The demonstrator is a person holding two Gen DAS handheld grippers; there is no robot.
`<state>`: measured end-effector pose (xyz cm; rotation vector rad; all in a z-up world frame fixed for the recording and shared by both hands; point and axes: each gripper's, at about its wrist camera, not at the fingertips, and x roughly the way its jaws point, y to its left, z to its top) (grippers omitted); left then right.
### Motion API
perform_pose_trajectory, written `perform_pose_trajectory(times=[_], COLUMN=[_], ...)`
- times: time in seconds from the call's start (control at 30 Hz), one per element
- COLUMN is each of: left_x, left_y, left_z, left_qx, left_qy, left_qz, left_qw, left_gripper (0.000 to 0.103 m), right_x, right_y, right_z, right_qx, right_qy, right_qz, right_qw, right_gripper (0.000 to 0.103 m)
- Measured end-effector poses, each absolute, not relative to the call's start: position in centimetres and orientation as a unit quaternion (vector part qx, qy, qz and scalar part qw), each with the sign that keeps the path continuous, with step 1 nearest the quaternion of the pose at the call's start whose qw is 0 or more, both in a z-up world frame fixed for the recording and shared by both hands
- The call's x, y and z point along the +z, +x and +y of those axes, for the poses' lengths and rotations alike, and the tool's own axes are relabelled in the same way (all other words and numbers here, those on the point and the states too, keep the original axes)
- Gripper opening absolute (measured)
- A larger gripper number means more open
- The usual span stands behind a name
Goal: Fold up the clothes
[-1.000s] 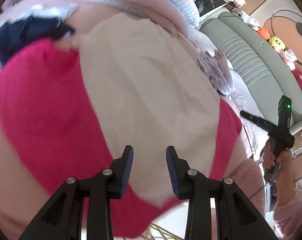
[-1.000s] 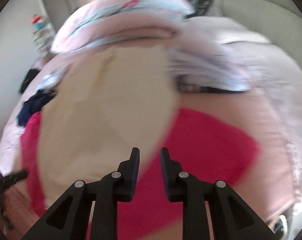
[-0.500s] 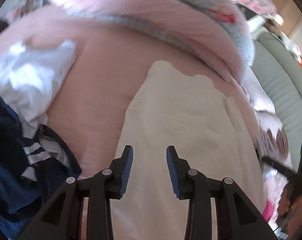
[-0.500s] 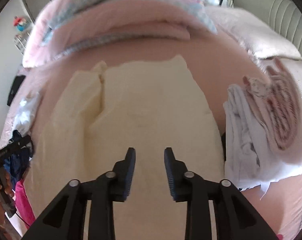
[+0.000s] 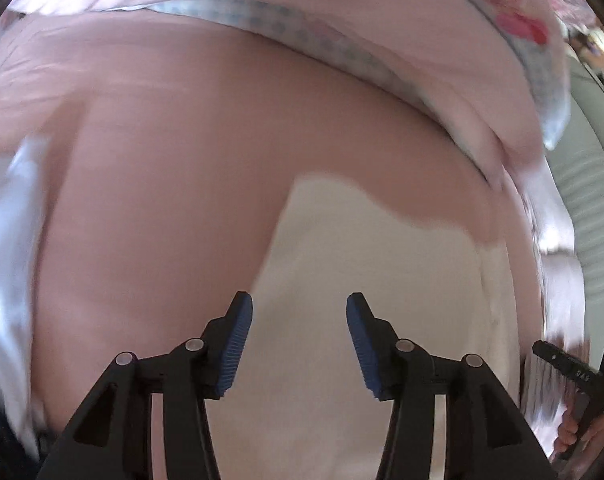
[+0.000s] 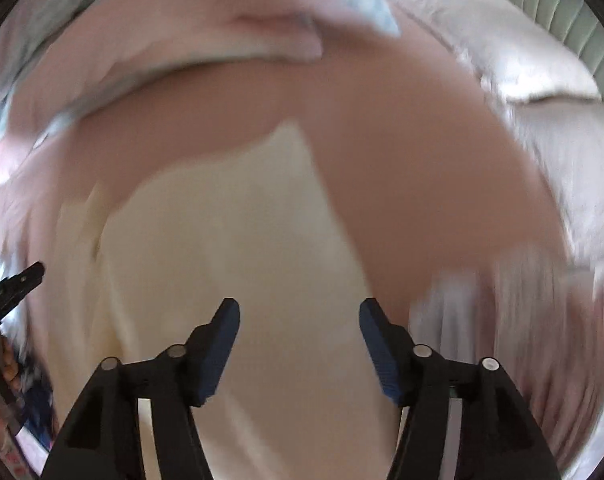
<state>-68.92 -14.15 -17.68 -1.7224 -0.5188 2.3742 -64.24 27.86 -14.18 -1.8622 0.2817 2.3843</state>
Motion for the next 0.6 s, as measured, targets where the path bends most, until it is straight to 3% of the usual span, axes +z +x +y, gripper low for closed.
perform_pose_trajectory(times=[0.17, 0.2, 0.23, 0.27, 0.37, 0.43, 0.5, 0.6], left_x=[-20.6, -20.3, -19.9, -19.5, -17.9, -17.3, -17.2, -17.5], left_y=[-73.0, -72.7, -72.3, -71.8, -69.1, -66.8, -64.7, -62.3], left_z=[-13.6, -12.8, -12.0, -11.2, -8.3, -6.7, -5.4, -4.9], left_qx=[0.77, 0.773, 0.777, 0.78, 0.781, 0.769, 0.742, 0.71], left_qy=[-0.597, -0.596, -0.594, -0.591, -0.585, -0.589, -0.606, -0.632], left_qz=[-0.204, -0.185, -0.166, -0.146, -0.091, -0.075, -0.067, -0.071], left_qw=[0.1, 0.114, 0.128, 0.142, 0.198, 0.238, 0.279, 0.304], left_gripper=[0.045, 0.042, 0.023, 0.014, 0.011, 0.011, 0.011, 0.011], right_x=[-17.5, -18.1, -19.0, -19.7, -21.4, -21.1, -20.8, -19.7], right_y=[-70.4, -71.6, -72.6, -73.1, -74.1, -73.7, -72.8, -70.6], right_z=[29.2, 29.4, 29.7, 29.8, 29.4, 28.1, 26.5, 23.6], right_qx=[0.776, 0.775, 0.769, 0.763, 0.752, 0.757, 0.745, 0.724], right_qy=[-0.618, -0.619, -0.625, -0.632, -0.648, -0.648, -0.664, -0.685], right_qz=[0.098, 0.099, 0.099, 0.103, 0.093, 0.074, 0.067, 0.041], right_qw=[0.075, 0.08, 0.088, 0.088, 0.081, 0.05, 0.007, -0.066], right_gripper=[0.063, 0.063, 0.063, 0.063, 0.062, 0.038, 0.029, 0.028])
